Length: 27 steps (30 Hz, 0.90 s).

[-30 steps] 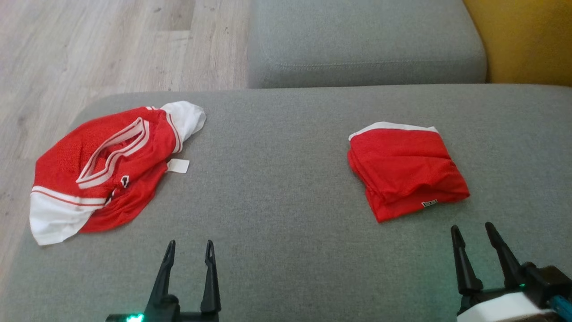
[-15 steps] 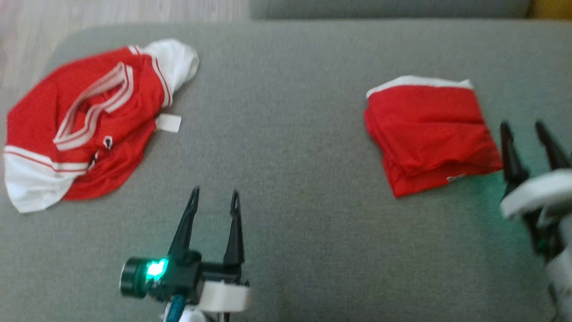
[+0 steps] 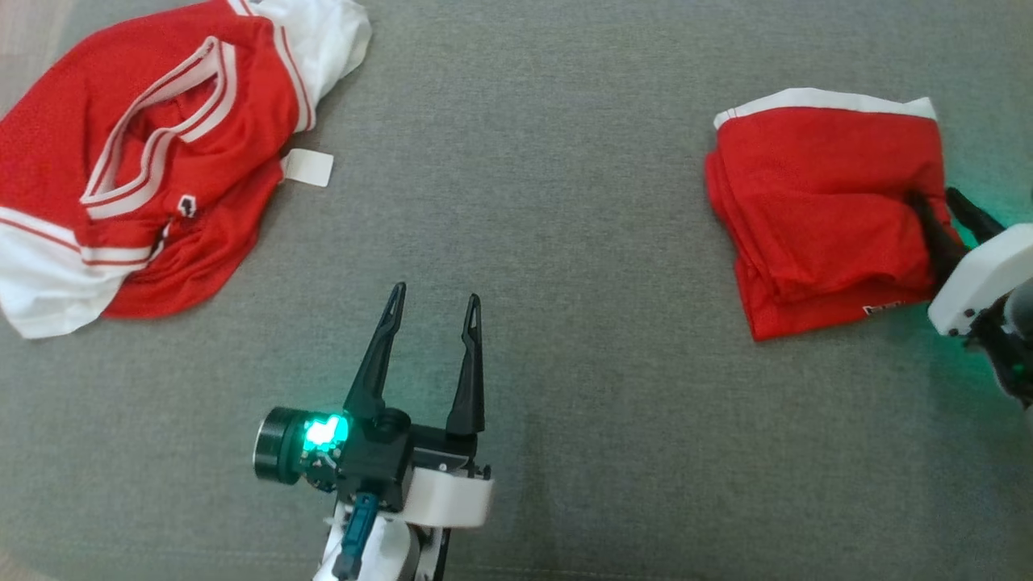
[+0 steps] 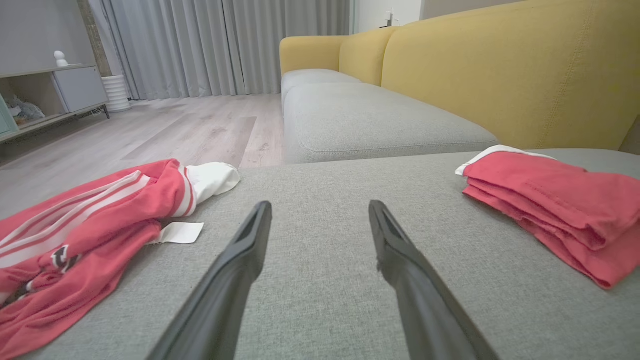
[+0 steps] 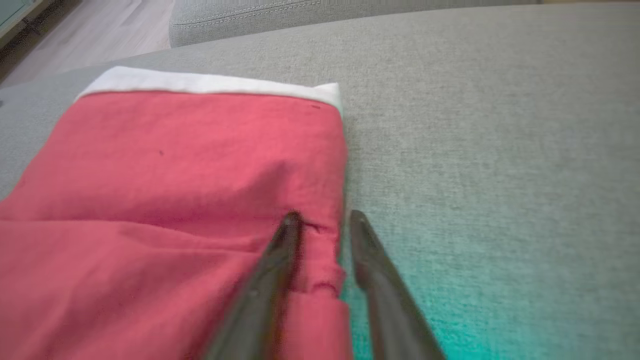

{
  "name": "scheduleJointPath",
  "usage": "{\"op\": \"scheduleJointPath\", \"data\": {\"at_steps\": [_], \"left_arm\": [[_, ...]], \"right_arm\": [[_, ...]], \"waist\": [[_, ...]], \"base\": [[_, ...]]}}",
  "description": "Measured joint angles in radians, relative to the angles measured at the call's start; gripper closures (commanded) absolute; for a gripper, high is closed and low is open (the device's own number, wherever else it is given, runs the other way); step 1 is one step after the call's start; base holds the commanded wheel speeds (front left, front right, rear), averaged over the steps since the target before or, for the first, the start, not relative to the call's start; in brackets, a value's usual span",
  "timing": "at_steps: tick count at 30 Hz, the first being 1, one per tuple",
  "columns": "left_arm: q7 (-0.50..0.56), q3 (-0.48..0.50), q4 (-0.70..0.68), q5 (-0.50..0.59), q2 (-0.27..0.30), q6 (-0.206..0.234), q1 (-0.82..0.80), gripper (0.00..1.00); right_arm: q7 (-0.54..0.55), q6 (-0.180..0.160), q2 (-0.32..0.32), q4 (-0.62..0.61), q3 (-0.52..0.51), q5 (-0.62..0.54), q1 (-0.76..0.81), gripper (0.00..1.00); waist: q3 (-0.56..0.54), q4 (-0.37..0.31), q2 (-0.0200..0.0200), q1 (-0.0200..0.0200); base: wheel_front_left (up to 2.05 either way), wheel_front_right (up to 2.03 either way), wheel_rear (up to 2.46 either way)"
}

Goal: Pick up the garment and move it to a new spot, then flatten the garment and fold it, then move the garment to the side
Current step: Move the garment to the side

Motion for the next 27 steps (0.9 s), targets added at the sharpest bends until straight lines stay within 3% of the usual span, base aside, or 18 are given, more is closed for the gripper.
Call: {"op": "scheduleJointPath", "data": {"at_steps": [5, 15, 27], "left_arm": [[0.0, -0.002, 0.0, 0.001, 0.0, 0.0, -0.002, 0.0], [0.0, -0.003, 0.002, 0.022, -0.001, -0.002, -0.119, 0.0], [0.0, -0.024, 0.02, 0.038, -0.002, -0.005, -0.242, 0.0]], "right_arm": [[-0.017, 0.0, -0.076, -0.022, 0.06, 0.06, -0.018, 1.0], [-0.068, 0.0, -0.354, -0.003, 0.073, 0.058, -0.104, 1.0], [-0.123, 0.0, -0.505, 0.043, 0.071, -0.015, -0.203, 1.0]], "waist": [[0.023, -0.028, 0.0, -0.0001], [0.14, -0.089, 0.0, 0.0], [0.256, -0.132, 0.0, 0.0002]], "base": [[0.0, 0.0, 0.0], [0.0, 0.0, 0.0], [0.0, 0.0, 0.0]]}}
